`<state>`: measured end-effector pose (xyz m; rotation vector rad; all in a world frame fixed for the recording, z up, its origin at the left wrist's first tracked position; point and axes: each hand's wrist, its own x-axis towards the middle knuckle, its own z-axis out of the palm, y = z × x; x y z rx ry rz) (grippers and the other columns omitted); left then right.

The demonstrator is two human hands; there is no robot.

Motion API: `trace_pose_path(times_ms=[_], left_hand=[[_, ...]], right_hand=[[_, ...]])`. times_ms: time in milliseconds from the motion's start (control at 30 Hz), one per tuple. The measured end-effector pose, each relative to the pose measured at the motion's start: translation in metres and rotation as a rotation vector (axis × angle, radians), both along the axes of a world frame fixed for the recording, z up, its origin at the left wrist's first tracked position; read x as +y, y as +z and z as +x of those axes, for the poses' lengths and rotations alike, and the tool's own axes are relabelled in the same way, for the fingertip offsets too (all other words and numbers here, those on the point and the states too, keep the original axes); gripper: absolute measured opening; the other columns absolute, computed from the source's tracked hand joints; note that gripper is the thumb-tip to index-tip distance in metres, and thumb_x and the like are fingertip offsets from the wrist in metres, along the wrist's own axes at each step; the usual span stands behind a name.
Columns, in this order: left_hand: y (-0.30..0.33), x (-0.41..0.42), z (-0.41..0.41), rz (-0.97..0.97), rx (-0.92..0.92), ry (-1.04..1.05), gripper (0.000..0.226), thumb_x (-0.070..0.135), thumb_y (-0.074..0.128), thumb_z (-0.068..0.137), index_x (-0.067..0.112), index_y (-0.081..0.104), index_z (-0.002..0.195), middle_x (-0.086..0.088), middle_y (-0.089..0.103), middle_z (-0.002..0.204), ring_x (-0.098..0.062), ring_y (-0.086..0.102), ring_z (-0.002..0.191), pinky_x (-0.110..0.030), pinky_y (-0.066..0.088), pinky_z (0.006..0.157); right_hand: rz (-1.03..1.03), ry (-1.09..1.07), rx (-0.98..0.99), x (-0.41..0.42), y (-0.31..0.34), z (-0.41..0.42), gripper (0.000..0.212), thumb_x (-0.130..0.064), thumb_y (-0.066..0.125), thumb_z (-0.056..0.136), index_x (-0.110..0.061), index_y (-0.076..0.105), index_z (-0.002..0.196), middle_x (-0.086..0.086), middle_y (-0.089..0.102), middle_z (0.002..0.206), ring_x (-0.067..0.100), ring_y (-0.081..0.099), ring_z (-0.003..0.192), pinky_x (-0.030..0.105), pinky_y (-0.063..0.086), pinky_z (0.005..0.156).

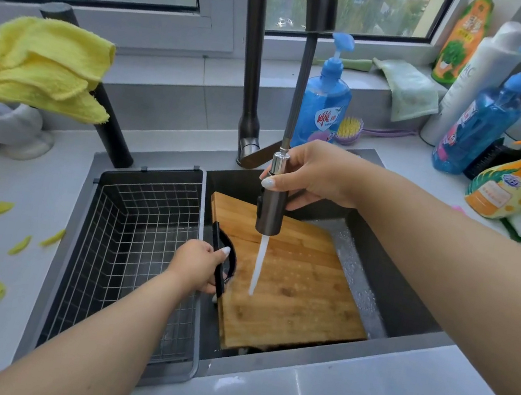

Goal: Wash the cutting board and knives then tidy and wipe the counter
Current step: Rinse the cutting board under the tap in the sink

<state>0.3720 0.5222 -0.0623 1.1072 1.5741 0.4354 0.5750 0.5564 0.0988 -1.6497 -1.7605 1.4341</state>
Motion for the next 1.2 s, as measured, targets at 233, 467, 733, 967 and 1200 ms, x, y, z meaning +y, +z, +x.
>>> trace_pose_path(times_ms=[233, 467, 733, 967, 1200], left_hand=[[0.003, -0.001, 0.001, 0.003, 0.002, 0.008, 0.022, 0.028, 0.057, 0.095, 0.007, 0.053, 0.088, -0.016, 0.069, 0.074, -0.014, 0.066, 0.049, -0.024, 0.050, 0.043], [0.003, 0.000, 0.001, -0.006, 0.001, 0.007, 0.022, 0.028, 0.057, 0.095, 0.006, 0.054, 0.089, -0.016, 0.069, 0.075, -0.015, 0.066, 0.050, -0.024, 0.050, 0.043], [0.001, 0.001, 0.001, -0.021, 0.005, 0.020, 0.023, 0.027, 0.058, 0.094, 0.006, 0.054, 0.088, -0.017, 0.069, 0.074, -0.016, 0.066, 0.050, -0.025, 0.051, 0.044], [0.000, 0.002, 0.001, -0.012, 0.035, 0.016, 0.025, 0.028, 0.057, 0.095, 0.006, 0.052, 0.085, -0.020, 0.070, 0.079, -0.014, 0.066, 0.049, -0.024, 0.051, 0.044], [-0.002, 0.004, 0.002, 0.005, 0.147, -0.046, 0.029, 0.030, 0.055, 0.095, 0.006, 0.055, 0.079, -0.017, 0.072, 0.076, -0.025, 0.071, 0.064, -0.043, 0.061, 0.062]], right_hand=[[0.062, -0.007, -0.296, 0.009, 0.008, 0.026, 0.032, -0.028, 0.075, 0.079, -0.011, 0.066, 0.105, 0.006, 0.072, 0.098, 0.019, 0.072, 0.087, 0.037, 0.059, 0.081], [0.066, 0.031, -0.451, 0.014, 0.020, 0.036, 0.029, -0.029, 0.075, 0.079, -0.011, 0.066, 0.099, 0.005, 0.071, 0.094, 0.018, 0.072, 0.085, 0.035, 0.059, 0.081], [0.021, -0.012, -0.087, 0.016, -0.001, 0.002, 0.030, -0.021, 0.073, 0.082, -0.010, 0.065, 0.109, 0.004, 0.071, 0.099, 0.017, 0.070, 0.091, 0.032, 0.059, 0.080], [0.293, -0.125, -0.057, 0.030, -0.024, -0.011, 0.025, -0.025, 0.070, 0.086, -0.013, 0.065, 0.108, 0.003, 0.069, 0.100, 0.016, 0.066, 0.095, 0.033, 0.058, 0.085], [0.403, -0.067, -0.346, 0.039, -0.018, 0.018, 0.028, -0.035, 0.070, 0.085, -0.016, 0.064, 0.104, 0.001, 0.066, 0.095, 0.013, 0.062, 0.089, 0.029, 0.055, 0.080]])
